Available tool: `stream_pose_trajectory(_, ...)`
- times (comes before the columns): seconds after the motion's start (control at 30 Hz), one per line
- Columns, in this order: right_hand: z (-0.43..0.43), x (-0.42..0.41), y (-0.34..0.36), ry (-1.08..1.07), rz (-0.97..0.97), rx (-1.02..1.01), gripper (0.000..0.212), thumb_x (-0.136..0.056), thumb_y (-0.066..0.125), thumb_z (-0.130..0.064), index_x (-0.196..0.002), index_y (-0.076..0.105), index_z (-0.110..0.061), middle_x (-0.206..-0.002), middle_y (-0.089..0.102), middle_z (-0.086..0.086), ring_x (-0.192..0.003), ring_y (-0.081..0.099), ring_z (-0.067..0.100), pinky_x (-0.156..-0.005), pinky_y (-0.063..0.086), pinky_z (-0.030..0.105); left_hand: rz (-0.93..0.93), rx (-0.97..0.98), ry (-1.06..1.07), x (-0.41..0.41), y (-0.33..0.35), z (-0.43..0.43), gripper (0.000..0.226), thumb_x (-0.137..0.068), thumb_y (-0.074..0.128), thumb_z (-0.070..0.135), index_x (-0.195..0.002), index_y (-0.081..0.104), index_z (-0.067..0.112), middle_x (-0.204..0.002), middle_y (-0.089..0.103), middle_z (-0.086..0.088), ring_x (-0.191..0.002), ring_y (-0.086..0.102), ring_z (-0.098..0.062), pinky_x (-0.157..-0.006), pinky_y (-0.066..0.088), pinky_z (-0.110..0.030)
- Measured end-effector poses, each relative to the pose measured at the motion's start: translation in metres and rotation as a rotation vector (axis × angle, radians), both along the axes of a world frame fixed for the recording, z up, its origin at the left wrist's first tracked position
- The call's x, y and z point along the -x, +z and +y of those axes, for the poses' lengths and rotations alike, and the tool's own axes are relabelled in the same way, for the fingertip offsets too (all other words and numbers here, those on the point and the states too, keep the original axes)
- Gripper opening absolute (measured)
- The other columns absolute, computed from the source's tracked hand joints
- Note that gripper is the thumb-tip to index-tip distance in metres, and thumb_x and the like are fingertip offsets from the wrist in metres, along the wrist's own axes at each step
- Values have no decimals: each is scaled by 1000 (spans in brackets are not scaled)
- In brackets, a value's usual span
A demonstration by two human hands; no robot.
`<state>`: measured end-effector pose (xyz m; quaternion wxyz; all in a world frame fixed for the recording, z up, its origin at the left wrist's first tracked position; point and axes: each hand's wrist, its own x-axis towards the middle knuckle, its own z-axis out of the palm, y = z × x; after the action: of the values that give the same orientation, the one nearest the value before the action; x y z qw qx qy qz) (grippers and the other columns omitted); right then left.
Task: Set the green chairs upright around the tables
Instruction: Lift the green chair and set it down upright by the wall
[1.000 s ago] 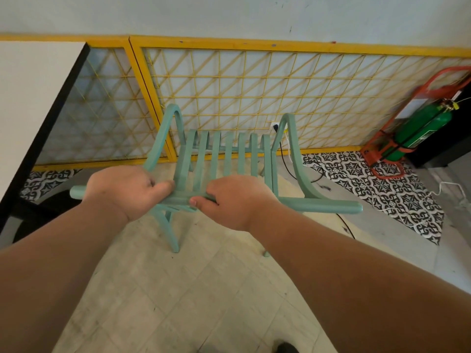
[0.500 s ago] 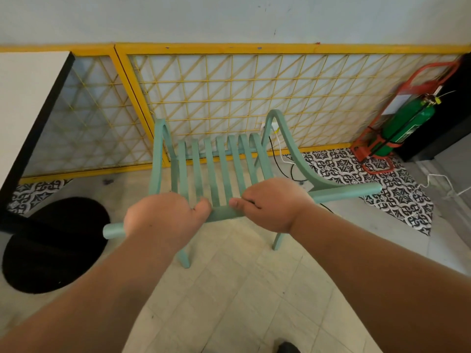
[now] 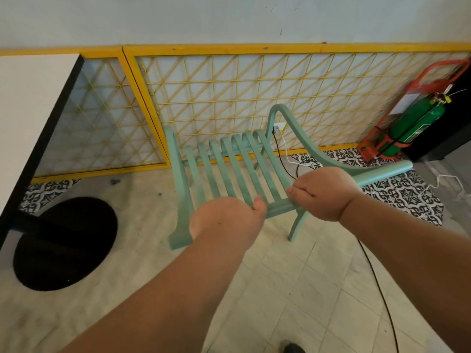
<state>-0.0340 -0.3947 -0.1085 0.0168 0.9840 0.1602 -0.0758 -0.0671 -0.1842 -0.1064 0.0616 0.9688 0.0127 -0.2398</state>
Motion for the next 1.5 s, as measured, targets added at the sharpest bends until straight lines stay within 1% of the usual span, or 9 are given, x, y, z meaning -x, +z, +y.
stream_pose_trajectory(0.3,-7,-2,3,-81,26,15,61,-98,23,-55,-71,66,-20,-63,60,-1,-62,59,15,-64,56,40,-92,122,10,1,3,-5,80,-95,14,72,-78,67,15,-72,62,-4,-67,60,-23,-60,48,-34)
stream_pose_trajectory(0.43,4,13,-2,-284,-49,-152,48,-94,34,-59,-91,71,-29,-90,70,-8,-95,61,21,-98,48,47,-46,399,86,1,16,25,59,-92,38,73,-102,64,21,-96,66,0,-84,64,-18,-73,54,-38)
stream_pose_trajectory(0.53,20,39,-6,-512,-113,-348,53,-93,50,-60,-137,57,-31,-145,53,-4,-146,31,27,-122,17,52,-132,199,-49,-3,23,70,72,-86,42,79,-139,53,32,-140,58,4,-124,55,-22,-101,46,-45)
stream_pose_trajectory(0.63,42,52,-6,-525,-99,-395,57,-93,50,-63,-142,52,-33,-156,41,-1,-154,15,27,-125,-1,50,-76,37,-58,-15,15,110,79,-86,38,82,-152,41,38,-156,45,6,-142,41,-24,-112,35,-48)
stream_pose_trajectory(0.8,86,51,-2,-317,-7,-430,50,-94,39,-69,-106,72,-33,-92,66,-17,-107,56,9,-126,13,50,216,343,13,-21,-24,131,49,-98,48,62,-132,66,32,-143,59,3,-135,50,-23,-114,36,-38)
stream_pose_trajectory(0.9,109,49,-5,-208,-17,-299,59,-96,32,-69,-75,68,-27,-61,61,-8,-67,55,8,-104,37,42,239,397,-34,-16,-38,127,28,-107,48,27,-125,68,19,-139,61,-5,-132,52,-26,-95,37,-14)
stream_pose_trajectory(1.13,106,42,-12,-119,-99,-183,65,-96,30,-60,-59,61,-16,-47,49,-4,-48,55,18,-76,44,36,187,373,-104,-15,-47,132,32,-108,46,20,-133,64,17,-140,59,-13,-127,53,-30,-106,38,-35)
stream_pose_trajectory(1.3,94,45,-13,-80,-124,-141,64,-92,29,-60,-58,59,-15,-45,44,-4,-47,53,18,-57,27,29,165,274,-295,-5,-47,123,29,-106,47,17,-131,61,17,-136,59,-10,-121,54,-28,-101,40,-35)
stream_pose_trajectory(1.5,69,46,-14,-56,-151,-150,63,-84,24,-61,-49,48,-16,-41,35,-3,-39,36,15,-61,34,30,152,163,-477,9,-35,93,22,-106,43,16,-122,56,13,-126,57,-8,-112,55,-27,-90,38,-32)
